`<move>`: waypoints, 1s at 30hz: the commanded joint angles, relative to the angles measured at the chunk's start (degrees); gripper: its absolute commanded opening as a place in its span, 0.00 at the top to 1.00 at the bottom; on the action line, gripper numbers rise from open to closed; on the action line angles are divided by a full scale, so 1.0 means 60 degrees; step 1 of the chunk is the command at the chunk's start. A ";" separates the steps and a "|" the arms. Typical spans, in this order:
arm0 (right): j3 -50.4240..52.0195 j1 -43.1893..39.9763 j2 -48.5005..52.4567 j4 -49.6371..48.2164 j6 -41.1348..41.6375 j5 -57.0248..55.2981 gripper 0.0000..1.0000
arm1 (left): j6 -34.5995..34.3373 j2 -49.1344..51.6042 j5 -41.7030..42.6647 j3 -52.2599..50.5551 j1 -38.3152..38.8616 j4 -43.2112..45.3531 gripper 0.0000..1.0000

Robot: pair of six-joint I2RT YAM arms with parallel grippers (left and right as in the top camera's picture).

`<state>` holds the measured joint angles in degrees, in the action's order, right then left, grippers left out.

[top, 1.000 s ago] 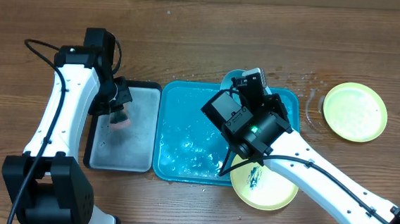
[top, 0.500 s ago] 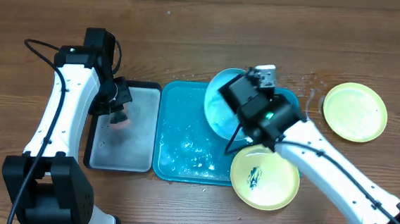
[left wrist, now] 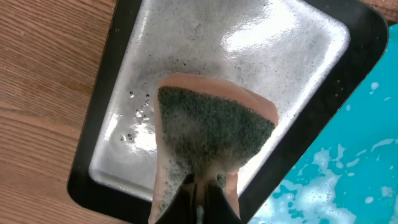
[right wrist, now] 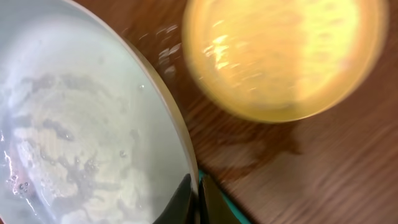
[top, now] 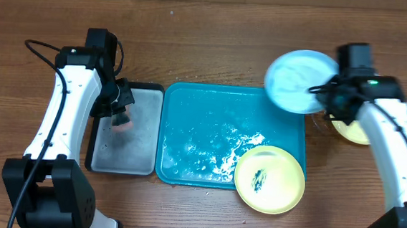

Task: Clean dirty plates on tray and stack at the side
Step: 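Place the light-blue plate on top of the yellow plate, release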

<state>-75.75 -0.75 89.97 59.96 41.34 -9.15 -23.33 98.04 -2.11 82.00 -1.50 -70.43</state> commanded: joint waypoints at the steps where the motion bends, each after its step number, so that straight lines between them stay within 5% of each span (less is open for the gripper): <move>1: -0.0087 -0.1559 -0.0022 0.0055 0.0069 0.0240 0.96 | 0.0259 -0.0036 0.0040 -0.0051 0.0069 0.0007 0.96; 10: 0.1147 -0.4470 0.0189 -0.0707 -0.0408 0.0568 0.96 | 0.0259 -0.0036 0.0040 -0.0051 0.0069 0.0033 0.96; 19: 0.1614 -0.4524 0.1636 -0.1712 -0.0721 0.0845 0.96 | 0.0259 -0.0036 0.0036 -0.0051 0.0069 0.0040 0.96; 25: 0.1585 -0.4437 0.2280 -0.2186 -0.1056 0.1093 0.60 | 0.0270 -0.0036 0.0036 -0.0051 0.0069 0.0000 0.96; 30: 0.0699 -0.4419 0.2065 -0.1286 -0.1213 0.1894 0.60 | 0.0295 -0.0036 0.0036 -0.0051 0.0069 0.0047 0.96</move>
<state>-67.09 -27.55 104.09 50.04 35.33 -1.37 -23.33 98.04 -2.11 82.00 -1.50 -70.39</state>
